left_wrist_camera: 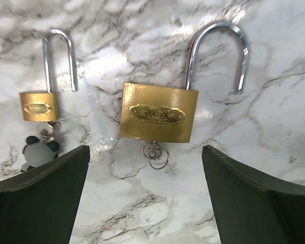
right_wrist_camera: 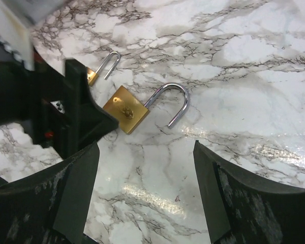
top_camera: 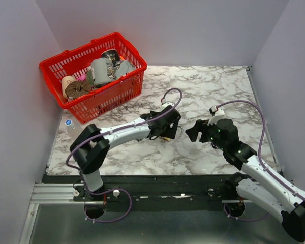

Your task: Unlock with the key

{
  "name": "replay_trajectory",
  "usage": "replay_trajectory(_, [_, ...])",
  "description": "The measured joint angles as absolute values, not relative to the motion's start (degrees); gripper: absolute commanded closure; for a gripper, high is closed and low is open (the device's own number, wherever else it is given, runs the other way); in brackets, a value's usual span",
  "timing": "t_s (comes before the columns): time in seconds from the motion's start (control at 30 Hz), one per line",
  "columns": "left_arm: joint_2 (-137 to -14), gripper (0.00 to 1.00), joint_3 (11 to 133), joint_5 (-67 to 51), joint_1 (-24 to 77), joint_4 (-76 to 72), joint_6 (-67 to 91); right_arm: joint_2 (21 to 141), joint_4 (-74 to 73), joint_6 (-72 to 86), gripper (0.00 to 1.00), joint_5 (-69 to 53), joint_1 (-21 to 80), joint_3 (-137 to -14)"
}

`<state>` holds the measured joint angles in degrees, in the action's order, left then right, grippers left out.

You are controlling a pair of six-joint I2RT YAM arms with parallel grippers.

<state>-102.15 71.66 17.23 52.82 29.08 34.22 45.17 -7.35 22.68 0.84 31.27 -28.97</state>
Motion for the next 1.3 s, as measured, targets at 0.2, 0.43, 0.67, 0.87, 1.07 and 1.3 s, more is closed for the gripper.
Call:
replay_trajectory(0.2, [-90.48, 0.01, 66.46, 18.11, 50.96, 20.78, 31.94, 45.34, -7.16, 22.52, 0.13, 0.78, 30.48, -28.95])
replay_trajectory(0.43, [-72.25, 0.01, 54.41, 18.41, 42.37, 14.39, 30.87, 44.77, -6.92, 22.52, 0.12, -0.75, 26.35, -28.95])
replay_trajectory(0.67, [-51.46, 0.01, 49.65, 16.6, 30.81, 12.93, 28.62, 40.93, -7.4, 22.48, 0.11, -1.76, 24.08, -29.56])
replay_trajectory(0.87, [-41.98, 0.01, 49.65, 15.38, 29.63, 14.11, 24.21, 37.41, -8.27, 22.22, 0.11, -1.74, 23.9, -32.1])
replay_trajectory(1.07, [-37.39, 0.01, 49.19, 15.18, 29.63, 16.25, 22.46, 35.66, -9.45, 21.52, 0.11, -1.63, 23.88, -32.73])
replay_trajectory(1.3, [-37.43, 0.01, 48.8, 15.2, 29.63, 17.26, 22.0, 35.55, -10.11, 21.26, 0.11, -1.54, 23.88, -32.73])
